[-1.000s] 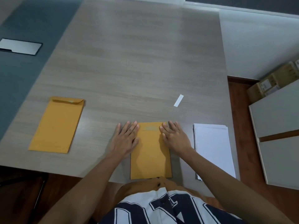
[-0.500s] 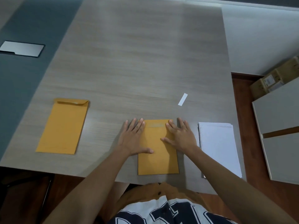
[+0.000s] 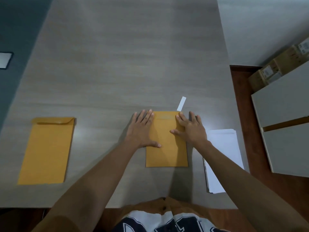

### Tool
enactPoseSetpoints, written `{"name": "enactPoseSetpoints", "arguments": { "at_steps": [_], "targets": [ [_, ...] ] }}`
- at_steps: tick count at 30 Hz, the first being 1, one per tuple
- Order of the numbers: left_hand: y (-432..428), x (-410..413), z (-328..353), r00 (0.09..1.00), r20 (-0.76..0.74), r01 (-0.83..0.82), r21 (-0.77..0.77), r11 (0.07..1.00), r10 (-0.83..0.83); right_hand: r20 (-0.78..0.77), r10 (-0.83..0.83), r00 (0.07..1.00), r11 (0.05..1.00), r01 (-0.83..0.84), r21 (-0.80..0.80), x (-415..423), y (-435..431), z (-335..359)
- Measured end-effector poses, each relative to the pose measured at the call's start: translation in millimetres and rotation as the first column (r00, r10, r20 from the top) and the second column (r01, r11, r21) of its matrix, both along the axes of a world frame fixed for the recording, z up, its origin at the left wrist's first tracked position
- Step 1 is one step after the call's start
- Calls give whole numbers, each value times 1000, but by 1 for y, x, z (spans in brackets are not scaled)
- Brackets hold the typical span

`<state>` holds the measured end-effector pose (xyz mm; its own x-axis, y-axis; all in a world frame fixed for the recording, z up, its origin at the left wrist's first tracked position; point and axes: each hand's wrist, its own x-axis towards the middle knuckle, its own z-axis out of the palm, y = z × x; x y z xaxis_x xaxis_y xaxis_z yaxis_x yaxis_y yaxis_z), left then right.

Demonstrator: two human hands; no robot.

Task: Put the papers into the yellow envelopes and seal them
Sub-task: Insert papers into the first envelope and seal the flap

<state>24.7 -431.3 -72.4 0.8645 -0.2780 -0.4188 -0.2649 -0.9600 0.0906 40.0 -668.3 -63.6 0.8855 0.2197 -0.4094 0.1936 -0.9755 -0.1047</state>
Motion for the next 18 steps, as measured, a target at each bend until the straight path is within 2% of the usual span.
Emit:
{"name": "enactPoseSetpoints", "arguments": {
  "at_steps": [12,18],
  "targets": [
    [-1,153,3,1000,-7,-24,11,1000,25,33,8,999,1000,-7,-27,156,4,-12],
    [4,187,3,1000,-17,5,3,1000,-5,85,0,996,1000,3,-27,179,6,-16]
  ]
}}
